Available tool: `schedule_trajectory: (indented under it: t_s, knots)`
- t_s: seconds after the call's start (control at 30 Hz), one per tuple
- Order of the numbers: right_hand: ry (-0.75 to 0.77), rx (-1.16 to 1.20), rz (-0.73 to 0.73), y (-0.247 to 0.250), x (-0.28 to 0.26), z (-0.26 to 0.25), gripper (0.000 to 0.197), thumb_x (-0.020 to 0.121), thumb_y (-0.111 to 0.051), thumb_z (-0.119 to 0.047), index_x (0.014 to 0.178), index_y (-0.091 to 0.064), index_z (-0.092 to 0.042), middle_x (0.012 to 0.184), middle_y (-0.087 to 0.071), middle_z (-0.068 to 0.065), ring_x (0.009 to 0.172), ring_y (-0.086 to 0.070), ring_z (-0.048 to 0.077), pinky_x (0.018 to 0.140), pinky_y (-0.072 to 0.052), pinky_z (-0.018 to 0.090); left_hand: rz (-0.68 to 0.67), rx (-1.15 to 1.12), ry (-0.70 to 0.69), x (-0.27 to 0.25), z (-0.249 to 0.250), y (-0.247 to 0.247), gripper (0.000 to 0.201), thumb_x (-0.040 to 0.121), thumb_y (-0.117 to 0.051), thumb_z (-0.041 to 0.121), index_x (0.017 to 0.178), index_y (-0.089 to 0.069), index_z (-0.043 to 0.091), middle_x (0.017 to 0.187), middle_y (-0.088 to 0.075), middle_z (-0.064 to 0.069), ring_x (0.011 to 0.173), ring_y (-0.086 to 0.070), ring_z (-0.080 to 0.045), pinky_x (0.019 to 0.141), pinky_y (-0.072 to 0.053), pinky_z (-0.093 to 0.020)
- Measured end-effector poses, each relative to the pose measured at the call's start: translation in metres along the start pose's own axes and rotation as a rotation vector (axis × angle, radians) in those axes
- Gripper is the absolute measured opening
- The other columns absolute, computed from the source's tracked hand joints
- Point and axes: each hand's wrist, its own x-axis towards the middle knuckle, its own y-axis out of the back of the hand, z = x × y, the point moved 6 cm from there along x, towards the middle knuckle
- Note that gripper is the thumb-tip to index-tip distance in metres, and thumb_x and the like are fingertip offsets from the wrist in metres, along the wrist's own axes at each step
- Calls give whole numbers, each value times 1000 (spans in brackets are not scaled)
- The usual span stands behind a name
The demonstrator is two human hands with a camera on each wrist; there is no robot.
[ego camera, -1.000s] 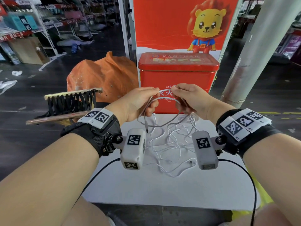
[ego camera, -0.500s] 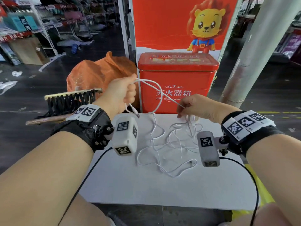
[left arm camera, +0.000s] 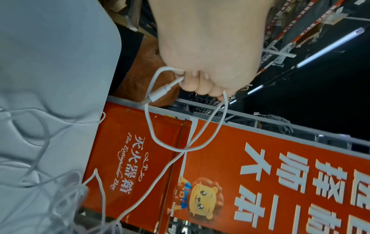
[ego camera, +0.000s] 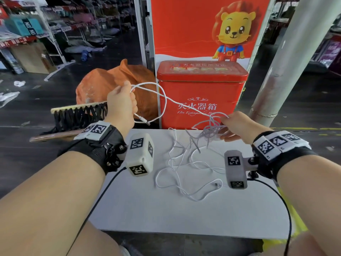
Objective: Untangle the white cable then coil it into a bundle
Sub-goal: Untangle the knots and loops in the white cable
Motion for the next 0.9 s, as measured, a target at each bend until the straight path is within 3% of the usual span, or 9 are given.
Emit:
schedule_trajectory:
  t_s: [0.13,0.2,0.3,0.37,0.43,0.53,0.73,0.8,0.9]
  knots:
    - [136,-27,24,-10,-6,-21,22,90,-52,-22,71,-59,-15,73,-52,4,62,-46,16,59,-39,27,-279,229,-61,-13,0,-25,28,100,-47,24,73,-51,18,43,-30,13,36,-22,-3,35,-17,-17]
    - [188,10,13,-14,-16,-34,20,88,-54,-21,72,-62,-13,71,-49,2,64,-44,15,59,-36,26,-394,382,-112,-23,3,-36,26,100,-46,24,78,-56,15,43,-31,14,37,-24,-3,37,-19,-17]
    - [216,136,-32,-14,-22,-43,16,86,-54,-25,79,-62,-13,87,-59,-2,93,-53,19,88,-38,33,-412,541,-172,-28,9,-45,25,99,-47,24,82,-58,11,46,-34,11,37,-27,-3,39,-23,-17]
    - [190,230,-42,-11,-20,-41,25,83,-50,-30,79,-70,-15,103,-66,-1,111,-51,22,98,-32,41,-337,759,-323,-27,15,-44,30,99,-47,25,83,-61,3,53,-41,6,44,-37,-3,44,-28,-20]
    - [206,215,-25,-7,-18,-41,31,83,-50,-28,65,-73,-18,91,-70,-4,95,-57,16,89,-40,33,-239,977,-479,-23,21,-39,33,97,-49,26,83,-64,0,61,-51,0,58,-47,-11,53,-34,-27]
    - [226,214,-52,-7,-22,-42,29,86,-55,-15,58,-62,-12,63,-62,0,61,-52,16,60,-41,22,-225,1093,-498,-16,18,-29,30,94,-54,29,89,-69,4,86,-68,-7,83,-60,-21,72,-44,-33]
    - [216,478,-144,-10,-29,-46,31,86,-40,-2,75,-69,-2,68,-68,11,61,-56,20,52,-44,26,-417,1101,-438,-25,4,-43,30,93,-57,31,98,-70,5,97,-68,-6,92,-59,-17,75,-40,-27]
    - [232,374,-138,-9,-31,-50,26,91,-52,-17,72,-67,-7,63,-62,6,57,-50,17,51,-42,25,-461,1106,-431,-27,1,-48,28,93,-58,31,99,-71,6,93,-65,-1,87,-56,-12,71,-37,-23]
    - [268,215,-120,-8,-31,-52,33,82,-68,-41,69,-56,-12,65,-45,8,56,-39,20,52,-38,26,-542,1046,-351,-29,-6,-50,26,92,-59,31,97,-71,8,91,-63,3,86,-54,-6,67,-36,-14]
